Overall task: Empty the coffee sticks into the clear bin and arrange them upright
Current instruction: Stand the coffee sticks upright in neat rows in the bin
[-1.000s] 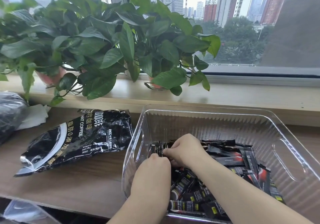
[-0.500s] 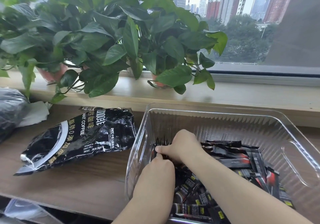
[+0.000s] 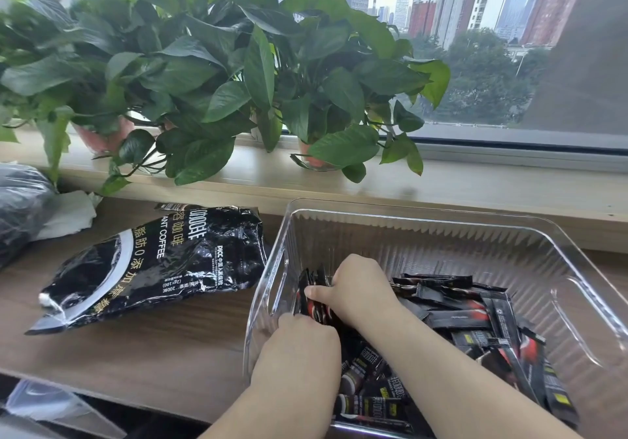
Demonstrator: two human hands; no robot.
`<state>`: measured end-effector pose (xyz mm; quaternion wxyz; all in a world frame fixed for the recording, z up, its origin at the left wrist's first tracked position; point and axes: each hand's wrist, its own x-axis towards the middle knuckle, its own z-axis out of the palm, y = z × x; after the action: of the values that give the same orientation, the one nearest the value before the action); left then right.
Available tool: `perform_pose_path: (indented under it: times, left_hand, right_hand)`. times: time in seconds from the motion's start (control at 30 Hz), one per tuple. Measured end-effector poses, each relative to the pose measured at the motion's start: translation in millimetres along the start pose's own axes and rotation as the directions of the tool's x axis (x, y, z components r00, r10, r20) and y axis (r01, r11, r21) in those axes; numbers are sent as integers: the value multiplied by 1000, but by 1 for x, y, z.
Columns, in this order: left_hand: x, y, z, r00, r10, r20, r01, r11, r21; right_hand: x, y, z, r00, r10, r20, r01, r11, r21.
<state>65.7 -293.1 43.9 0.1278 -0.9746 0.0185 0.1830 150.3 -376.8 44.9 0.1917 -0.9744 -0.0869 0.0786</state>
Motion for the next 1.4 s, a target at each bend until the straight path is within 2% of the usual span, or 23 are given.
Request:
perform_pose_path:
  times: [0.07,0.13,0.23,0.37,0.77,0.87,1.03,1.2,1.4]
  left_hand:
    - [-3,3,-3,994,105,-22,-103,991,91]
    - [-5,4,-7,989,146,-13,-139,964,229]
    - [0,1,-5,983,144,-112,-101,941,322]
    - [-1,1,-12,972,226,-59,-174,871,459]
    - [0,-10,-8,938,338,-82,-254,826,503]
    - [2,-7,0,951,301,-74,-219,822,525]
    - [5,-3,3,940,324,-106,-227,826,516]
    - [9,0,-1,947,300,-116,-219,865,452]
    - [13,-3,-14,962,264,-74,-214,891,400]
  right_hand:
    - [-2,1,2,1000,-15,-9,15,1000,16]
    - [-2,1,3,999,-33,-21,33,999,23]
    - [-2,3,4,998,-50,-31,51,998,32]
    - [-2,8,3,998,-38,-42,42,995,94]
    - [-3,5,-3,999,-30,-37,34,993,116]
    - [-2,1,1,999,-30,-39,34,993,113]
    - [1,-2,6,998,-3,-58,9,994,107]
    - [1,4,-5,999,46,-20,-43,987,152]
    - [-2,7,-11,999,28,-22,-25,992,127]
